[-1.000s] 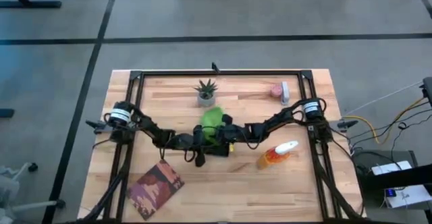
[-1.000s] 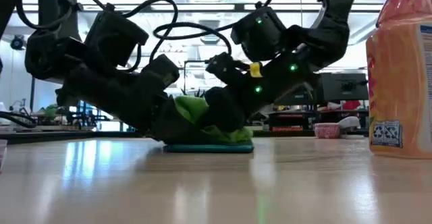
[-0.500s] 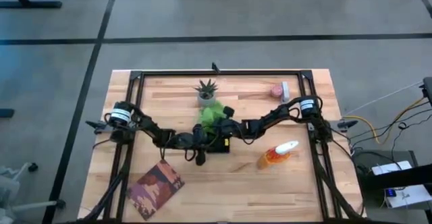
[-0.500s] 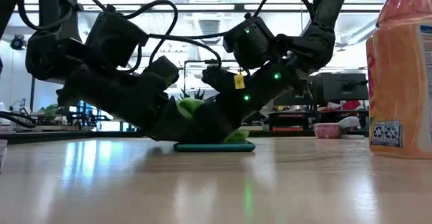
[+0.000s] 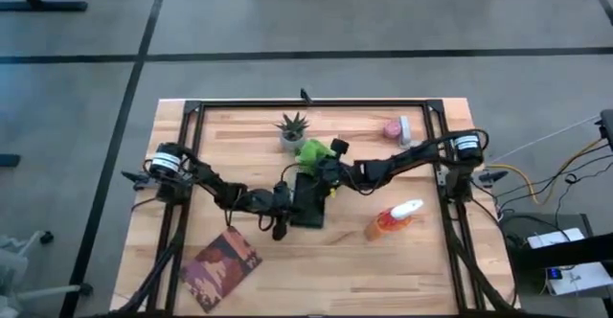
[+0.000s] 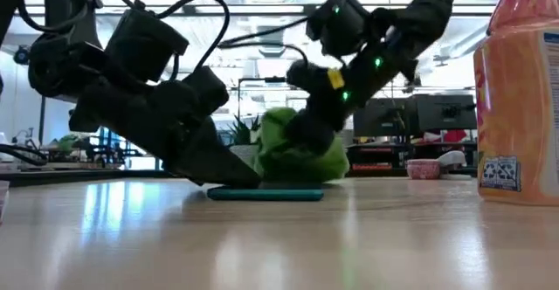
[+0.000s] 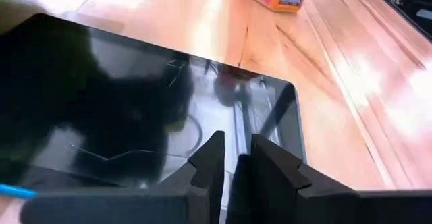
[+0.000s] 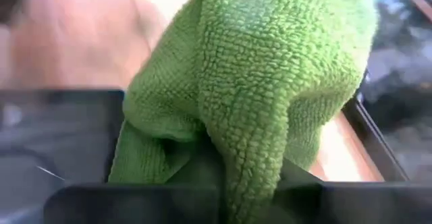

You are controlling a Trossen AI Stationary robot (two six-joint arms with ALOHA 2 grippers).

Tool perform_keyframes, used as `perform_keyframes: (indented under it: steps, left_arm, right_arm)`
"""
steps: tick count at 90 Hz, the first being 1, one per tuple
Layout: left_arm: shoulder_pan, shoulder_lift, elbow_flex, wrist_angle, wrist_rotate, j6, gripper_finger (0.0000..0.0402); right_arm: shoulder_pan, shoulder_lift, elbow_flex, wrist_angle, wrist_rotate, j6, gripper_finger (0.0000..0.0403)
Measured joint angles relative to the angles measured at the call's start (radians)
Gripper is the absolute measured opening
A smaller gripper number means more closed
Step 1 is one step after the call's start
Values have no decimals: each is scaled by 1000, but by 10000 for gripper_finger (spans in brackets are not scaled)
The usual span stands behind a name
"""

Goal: Apply microfiber cloth
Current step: Wipe the front of the tablet with the microfiber cloth

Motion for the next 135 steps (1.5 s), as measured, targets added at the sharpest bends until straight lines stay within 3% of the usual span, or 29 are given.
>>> perform_keyframes:
  steps: [13, 29, 48, 66, 73, 85, 105, 118, 135]
  left_arm:
    - [1, -20, 2, -63, 19, 9, 59]
    - [2, -50, -8, -93, 98, 55, 59]
    - [1, -83, -15, -134, 130, 80, 59]
    - [0, -96, -13, -191, 132, 90, 59]
    - [1, -116, -19, -227, 135, 86, 59]
    - [4, -174, -21, -332, 119, 75, 59]
    - [3, -309, -31, -547, 72, 89, 59]
    - [2, -365, -34, -618, 37, 97, 59]
    - [2, -371, -34, -622, 34, 121, 59]
  right_arm:
    - [1, -2, 0, 48, -235, 5, 3]
    - [12, 131, 5, 217, -435, 65, 3]
    - [23, 273, 104, 286, -513, 63, 3]
    - [40, 316, 173, 248, -589, 16, 3]
    - [43, 289, 189, 129, -577, 9, 3]
    - [50, 216, 189, -109, -426, 9, 3]
    - [53, 114, 113, -193, -360, 102, 3]
    - [73, 75, 74, -166, -249, 108, 3]
    - [73, 101, 76, 166, -279, 87, 3]
